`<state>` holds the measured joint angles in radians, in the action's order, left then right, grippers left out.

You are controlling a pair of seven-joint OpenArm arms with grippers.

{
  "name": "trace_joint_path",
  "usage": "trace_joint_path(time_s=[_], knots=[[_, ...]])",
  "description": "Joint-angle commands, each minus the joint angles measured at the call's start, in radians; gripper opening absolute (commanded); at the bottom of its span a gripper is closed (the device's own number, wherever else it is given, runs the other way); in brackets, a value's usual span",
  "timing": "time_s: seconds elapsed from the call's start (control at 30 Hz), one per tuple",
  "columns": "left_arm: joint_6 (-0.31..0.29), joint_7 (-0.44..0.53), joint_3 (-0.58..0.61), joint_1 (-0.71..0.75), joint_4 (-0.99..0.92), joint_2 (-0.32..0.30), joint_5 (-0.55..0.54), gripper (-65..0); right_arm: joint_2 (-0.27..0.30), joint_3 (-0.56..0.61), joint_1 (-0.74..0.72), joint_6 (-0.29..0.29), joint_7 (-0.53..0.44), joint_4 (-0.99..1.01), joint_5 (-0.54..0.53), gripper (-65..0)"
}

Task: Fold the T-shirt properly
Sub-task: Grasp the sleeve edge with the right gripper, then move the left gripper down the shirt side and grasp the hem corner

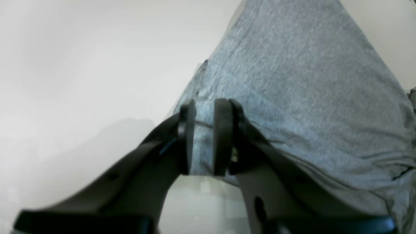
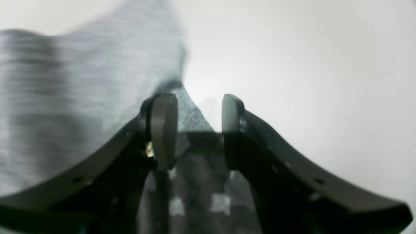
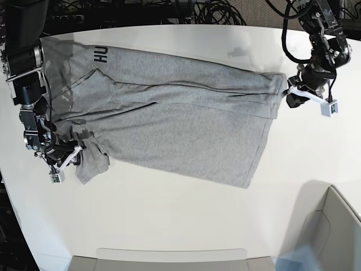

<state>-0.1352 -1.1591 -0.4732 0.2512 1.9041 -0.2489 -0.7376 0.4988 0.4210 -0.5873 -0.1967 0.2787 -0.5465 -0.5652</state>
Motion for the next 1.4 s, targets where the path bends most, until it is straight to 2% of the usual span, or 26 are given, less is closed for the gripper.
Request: trace_joint_path(time_s=[0.0, 0.17, 0.3, 0.47, 0.53, 0.63, 0.73, 0.8, 0.9, 1.1, 1.27, 1.37], knots=[[-0.004, 0.009, -0.005, -0.006, 0.016, -0.011, -0.013, -53.0, -0.004, 0.000, -0.018, -0.013, 0.031, 0.015, 0.006, -41.5], [-0.005, 0.009, -0.003, -0.063, -0.001, -0.013, -0.012, -52.8, -0.022, 0.008, 0.002, -0.014, 0.012, 0.018, 0.003, -41.5], [-0.005, 0.037, 0.058, -0.211, -0.139, -0.031, -0.010, -52.7, -0.024, 0.008, 0.022, -0.016, 0.012, 0.012, 0.004, -41.5], [0.003, 0.189, 0.267, -0.445, -0.349, -0.108, -0.009, -47.0, -0.013, 0.002, 0.046, -0.016, 0.014, -0.025, 0.004, -41.6], [0.003, 0.230, 0.336, -0.548, -0.460, -0.123, -0.006, -47.0, 0.010, 0.002, 0.063, -0.014, 0.014, -0.051, 0.001, -41.6], [0.003, 0.296, 0.428, -0.694, -0.668, -0.123, 0.088, -47.0, 0.019, 0.000, 0.073, -0.014, 0.014, -0.065, 0.000, -41.6], [0.003, 0.410, 0.540, -0.807, -0.901, -0.115, 0.226, -47.0, 0.019, 0.000, 0.073, -0.014, 0.014, -0.065, 0.000, -41.6], [0.003, 0.492, 0.609, -0.857, -1.024, -0.100, 0.269, -47.0, 0.019, 0.000, 0.073, -0.013, 0.014, -0.065, 0.000, -41.6], [0.003, 0.561, 0.669, -0.904, -1.135, -0.080, 0.273, -47.0, 0.019, 0.000, 0.073, -0.013, 0.012, -0.065, 0.000, -41.6], [-0.002, 0.589, 0.686, -0.938, -1.164, -0.039, 0.273, -46.6, 0.019, 0.000, 0.073, -0.013, 0.011, -0.065, 0.000, -41.6], [0.001, 0.707, 0.766, -1.019, -1.368, 0.001, 0.275, -42.6, 0.021, 0.000, 0.074, -0.013, 0.014, -0.083, 0.000, -41.6], [-0.001, 0.713, 0.807, -1.039, -1.383, 0.026, 0.275, -42.4, 0.021, 0.000, 0.074, -0.013, 0.014, -0.091, 0.000, -41.6]])
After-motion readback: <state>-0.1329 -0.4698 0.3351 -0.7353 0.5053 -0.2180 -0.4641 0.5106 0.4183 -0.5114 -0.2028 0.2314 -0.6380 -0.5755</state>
